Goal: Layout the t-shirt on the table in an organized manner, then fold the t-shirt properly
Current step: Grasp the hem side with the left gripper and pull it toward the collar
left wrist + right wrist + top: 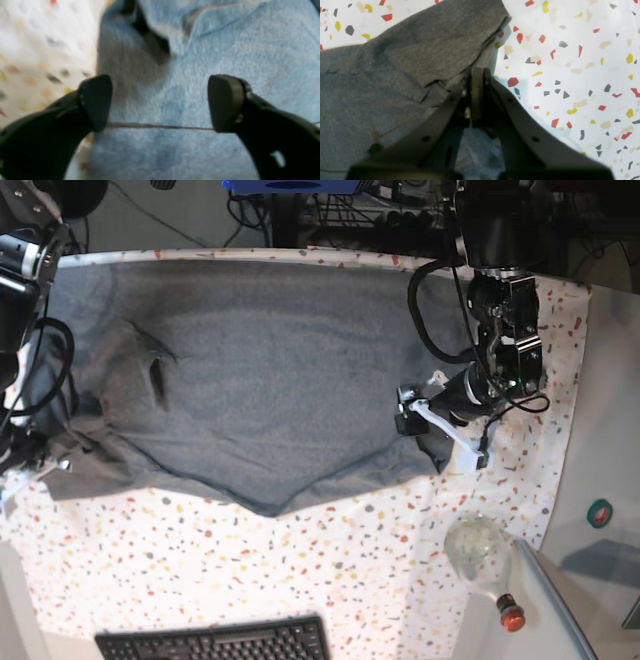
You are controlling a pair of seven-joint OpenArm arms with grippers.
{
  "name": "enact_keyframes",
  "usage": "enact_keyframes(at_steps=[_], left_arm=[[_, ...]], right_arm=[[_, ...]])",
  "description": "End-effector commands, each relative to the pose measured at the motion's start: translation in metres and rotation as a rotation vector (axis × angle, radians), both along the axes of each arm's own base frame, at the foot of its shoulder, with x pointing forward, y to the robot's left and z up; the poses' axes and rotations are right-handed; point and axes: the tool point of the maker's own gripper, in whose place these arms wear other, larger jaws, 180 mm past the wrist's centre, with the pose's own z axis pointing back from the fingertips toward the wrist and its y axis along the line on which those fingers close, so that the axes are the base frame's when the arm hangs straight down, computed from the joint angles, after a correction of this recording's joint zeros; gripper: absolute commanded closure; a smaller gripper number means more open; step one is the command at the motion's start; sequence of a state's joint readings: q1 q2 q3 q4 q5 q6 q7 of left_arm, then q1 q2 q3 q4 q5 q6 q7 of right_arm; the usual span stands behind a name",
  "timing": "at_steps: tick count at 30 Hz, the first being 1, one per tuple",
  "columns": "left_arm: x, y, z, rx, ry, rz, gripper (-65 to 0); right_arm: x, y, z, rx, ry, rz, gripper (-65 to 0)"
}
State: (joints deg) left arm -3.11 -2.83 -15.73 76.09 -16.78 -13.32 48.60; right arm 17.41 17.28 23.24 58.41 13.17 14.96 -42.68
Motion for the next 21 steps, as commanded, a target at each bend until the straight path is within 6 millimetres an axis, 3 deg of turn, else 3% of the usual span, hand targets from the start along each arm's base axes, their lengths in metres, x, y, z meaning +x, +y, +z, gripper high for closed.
enact_keyframes(at_steps=[1,16,21], left_arm=[[0.021,-0.001,0.016,-0.029,-0.064,0.019,-50.8],[0.063,-0.021,0.011,-0.149,-0.07,0.063,-48.9],[0.065,-0.026,0.0,-0.174,-0.063,0.084,-48.5]], right_arm=[[0.014,-0.012,0.02,-0.024,-0.058,-0.006,0.0],[0.014,-0.012,0.02,-0.024,-0.058,-0.006,0.0],[0.015,-0.012,0.02,-0.027,-0.06,-0.006,0.0]])
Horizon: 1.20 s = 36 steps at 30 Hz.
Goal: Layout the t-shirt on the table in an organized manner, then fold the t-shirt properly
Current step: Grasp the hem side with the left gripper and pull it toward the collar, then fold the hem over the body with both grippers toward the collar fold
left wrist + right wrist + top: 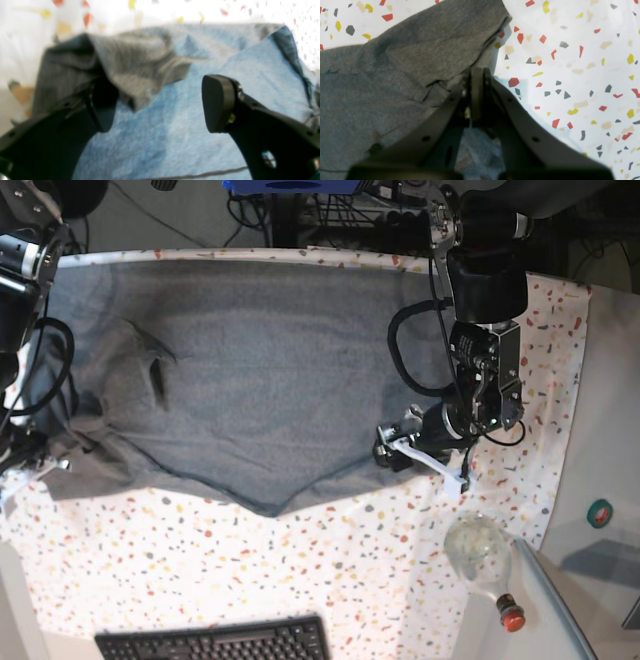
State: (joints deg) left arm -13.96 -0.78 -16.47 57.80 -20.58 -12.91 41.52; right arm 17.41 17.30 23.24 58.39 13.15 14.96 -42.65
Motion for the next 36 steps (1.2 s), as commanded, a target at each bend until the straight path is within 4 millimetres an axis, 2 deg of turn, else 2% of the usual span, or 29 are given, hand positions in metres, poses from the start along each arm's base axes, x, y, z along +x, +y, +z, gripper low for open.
enact_keyframes(at_steps=[1,3,5,9,13,16,21,24,29,32,36], left_arm=[[0.017,-0.002,0.014,-0.013,-0.046,0.008,-48.5],[0.018,-0.005,0.014,-0.02,-0.045,0.007,-48.1],[0.026,-0.005,0.021,-0.021,-0.062,0.007,-42.1],[0.041,-0.006,0.033,-0.024,-0.091,0.006,-19.4],[0.049,-0.012,0.03,-0.045,-0.066,0.003,-0.3],[0.053,-0.012,0.033,-0.048,-0.073,0.003,0.0],[0.069,-0.009,0.06,-0.038,-0.126,-0.006,0.0],[0.073,0.007,0.069,-0.081,-0.112,0.046,0.0],[0.076,0.037,0.087,-0.254,-0.131,0.17,0.0],[0.076,0.043,0.098,-0.317,-0.144,0.161,0.0],[0.072,0.053,0.102,-0.375,-0.161,0.182,0.0]], right_arm=[[0.015,-0.012,0.02,-0.026,-0.062,-0.006,0.0],[0.015,-0.012,0.02,-0.026,-0.062,-0.006,0.0],[0.015,-0.012,0.02,-0.027,-0.063,-0.006,0.0],[0.015,-0.012,0.021,-0.027,-0.065,-0.006,0.0],[0.016,-0.012,0.021,-0.027,-0.066,-0.006,0.0],[0.017,-0.012,0.022,-0.029,-0.074,-0.006,0.0],[0.028,-0.016,0.031,-0.057,-0.152,-0.003,0.0],[0.034,-0.022,0.039,-0.075,-0.197,-0.008,0.0],[0.045,-0.033,0.056,-0.116,-0.298,-0.014,0.0],[0.052,-0.036,0.066,-0.136,-0.369,-0.018,0.0],[0.049,-0.05,0.058,-0.147,-0.384,-0.04,0.0]])
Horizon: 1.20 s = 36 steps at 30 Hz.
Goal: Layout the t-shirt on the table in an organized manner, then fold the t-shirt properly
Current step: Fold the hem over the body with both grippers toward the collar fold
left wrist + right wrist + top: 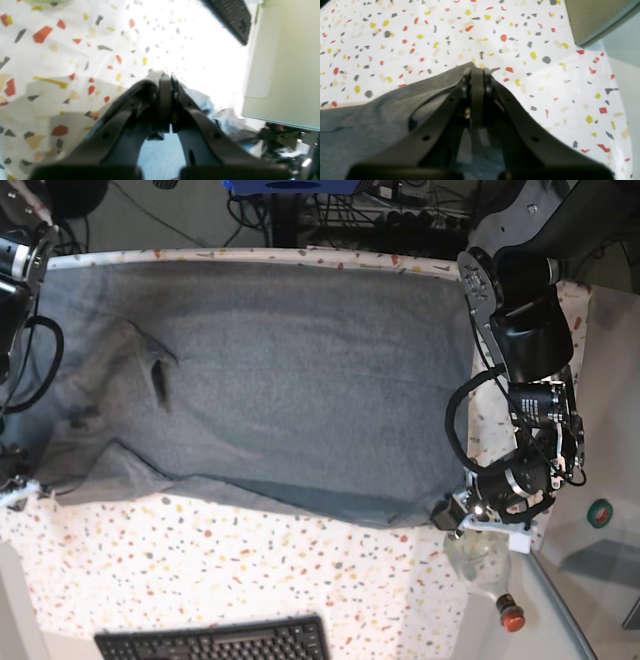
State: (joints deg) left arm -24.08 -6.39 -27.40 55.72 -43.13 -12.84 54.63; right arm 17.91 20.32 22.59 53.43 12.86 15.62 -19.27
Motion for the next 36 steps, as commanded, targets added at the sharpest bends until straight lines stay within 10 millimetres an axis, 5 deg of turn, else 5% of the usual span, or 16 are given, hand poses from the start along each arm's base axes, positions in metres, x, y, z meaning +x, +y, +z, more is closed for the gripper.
enact_keyframes(at_steps=[1,5,15,23,29,36], left_arm=[[0.008,0.01,0.016,-0.007,-0.051,0.022,0.0],[0.002,0.026,0.018,-0.024,-0.059,0.044,0.0],[-0.013,0.029,0.01,-0.051,-0.029,0.027,0.0],[-0.026,0.031,0.028,0.023,-0.088,-0.003,0.0],[-0.043,0.021,0.021,0.014,-0.017,-0.087,0.0],[-0.072,0.021,0.021,0.011,-0.029,-0.096,0.0]], right_arm=[[0.011,-0.015,0.021,-0.03,-0.07,-0.015,0.0],[0.011,-0.017,0.016,-0.031,-0.116,-0.025,0.0],[0.018,0.006,0.019,0.007,-0.17,0.107,0.0],[0.005,0.007,-0.008,0.051,-0.104,0.089,0.0],[0.0,-0.014,-0.001,0.011,-0.093,0.083,0.0],[-0.028,-0.025,-0.002,-0.063,-0.065,0.11,0.0]])
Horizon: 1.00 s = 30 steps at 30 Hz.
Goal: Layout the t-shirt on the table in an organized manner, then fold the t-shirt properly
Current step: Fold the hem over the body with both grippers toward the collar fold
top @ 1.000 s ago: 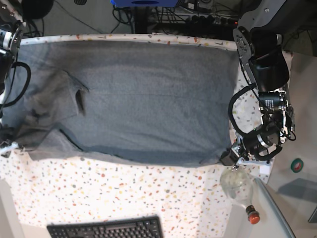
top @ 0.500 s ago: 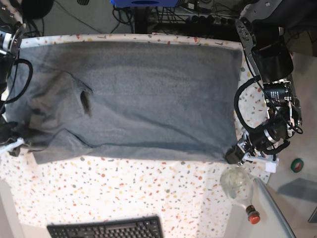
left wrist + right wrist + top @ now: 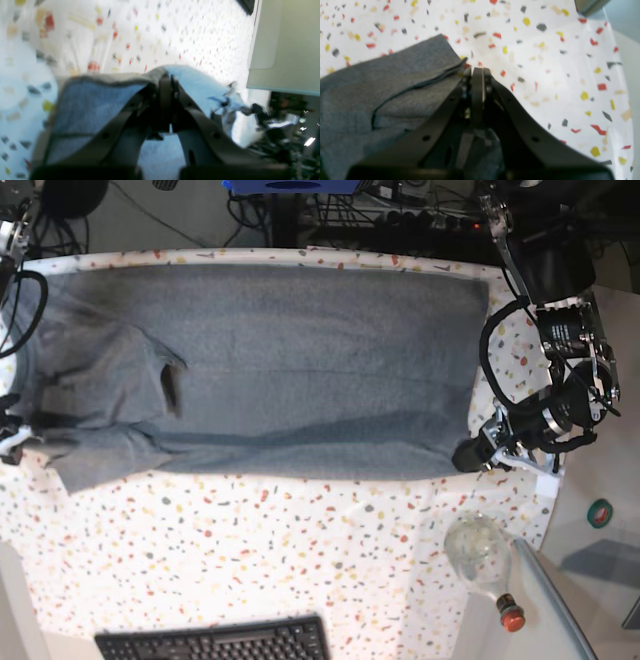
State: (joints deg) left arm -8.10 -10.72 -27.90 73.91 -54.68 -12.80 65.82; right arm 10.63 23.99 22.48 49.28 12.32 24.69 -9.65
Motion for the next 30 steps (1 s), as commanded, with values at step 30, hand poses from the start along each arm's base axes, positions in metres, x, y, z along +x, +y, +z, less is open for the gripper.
enact_keyframes(at_steps=[30], left_arm=[[-0.094,0.034,-0.031,-0.069,0.135,0.024,0.0]], right_arm=[[-0.069,-0.005,-0.004,-0.11,0.117,0.074,0.0]])
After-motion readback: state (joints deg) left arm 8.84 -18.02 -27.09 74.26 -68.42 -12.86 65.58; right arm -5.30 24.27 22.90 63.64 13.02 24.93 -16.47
